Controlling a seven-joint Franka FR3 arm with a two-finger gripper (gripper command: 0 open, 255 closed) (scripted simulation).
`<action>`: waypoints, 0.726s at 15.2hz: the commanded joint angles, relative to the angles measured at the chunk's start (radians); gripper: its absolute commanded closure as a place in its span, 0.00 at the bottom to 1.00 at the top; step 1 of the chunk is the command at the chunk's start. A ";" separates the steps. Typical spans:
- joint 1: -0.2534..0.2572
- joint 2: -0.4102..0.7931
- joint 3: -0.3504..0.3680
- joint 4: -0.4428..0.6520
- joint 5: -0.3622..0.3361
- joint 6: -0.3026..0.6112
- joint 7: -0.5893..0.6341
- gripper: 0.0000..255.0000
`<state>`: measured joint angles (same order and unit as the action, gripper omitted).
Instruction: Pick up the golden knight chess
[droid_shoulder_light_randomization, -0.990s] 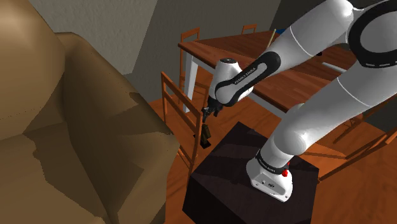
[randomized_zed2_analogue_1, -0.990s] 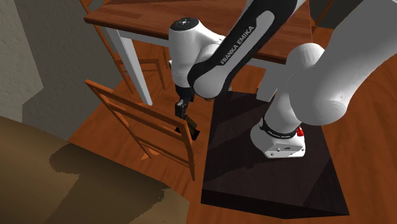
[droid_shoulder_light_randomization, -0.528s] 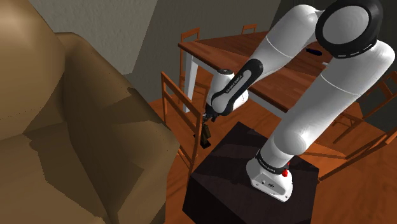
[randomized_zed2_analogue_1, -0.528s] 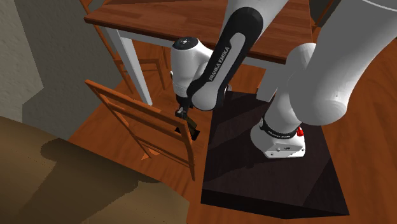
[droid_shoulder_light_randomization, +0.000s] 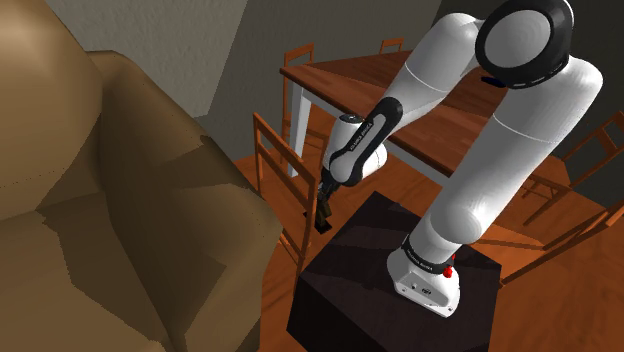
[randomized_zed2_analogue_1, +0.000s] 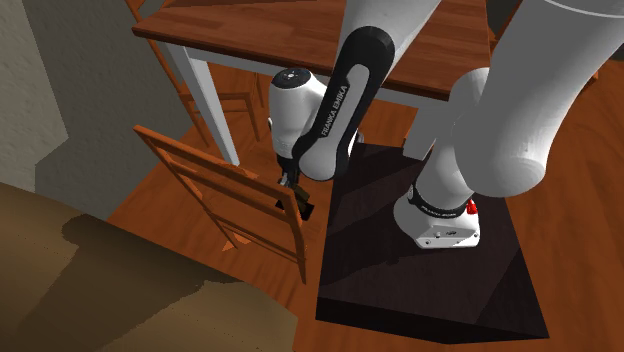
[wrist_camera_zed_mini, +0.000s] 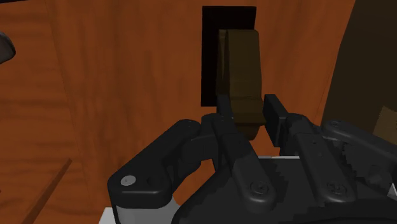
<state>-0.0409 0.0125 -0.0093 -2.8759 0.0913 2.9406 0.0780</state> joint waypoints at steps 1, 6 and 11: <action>0.000 0.002 0.000 0.000 0.000 0.000 0.000 1.00; 0.000 0.002 0.000 -0.002 0.001 0.002 -0.001 1.00; -0.006 -0.105 -0.002 -0.010 -0.032 -0.096 0.024 1.00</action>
<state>-0.0451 -0.0691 -0.0114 -2.8861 0.0662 2.8677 0.0977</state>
